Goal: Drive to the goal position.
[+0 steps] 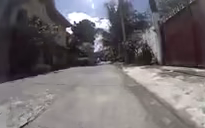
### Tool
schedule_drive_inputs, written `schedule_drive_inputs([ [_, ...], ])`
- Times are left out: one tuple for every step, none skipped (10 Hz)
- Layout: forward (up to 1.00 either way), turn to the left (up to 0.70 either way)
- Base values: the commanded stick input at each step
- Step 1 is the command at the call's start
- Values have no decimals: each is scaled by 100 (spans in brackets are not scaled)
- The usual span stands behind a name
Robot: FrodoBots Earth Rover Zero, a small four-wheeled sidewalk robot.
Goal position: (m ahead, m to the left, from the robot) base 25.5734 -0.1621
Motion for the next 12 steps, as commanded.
schedule_drive_inputs([
  [100, -40],
  [100, -28],
  [100, -6],
  [100, 15],
  [100, 17],
  [100, 20],
  [100, 20],
  [100, 18],
  [100, 13],
  [100, 11],
  [100, 11],
  [100, 11],
])
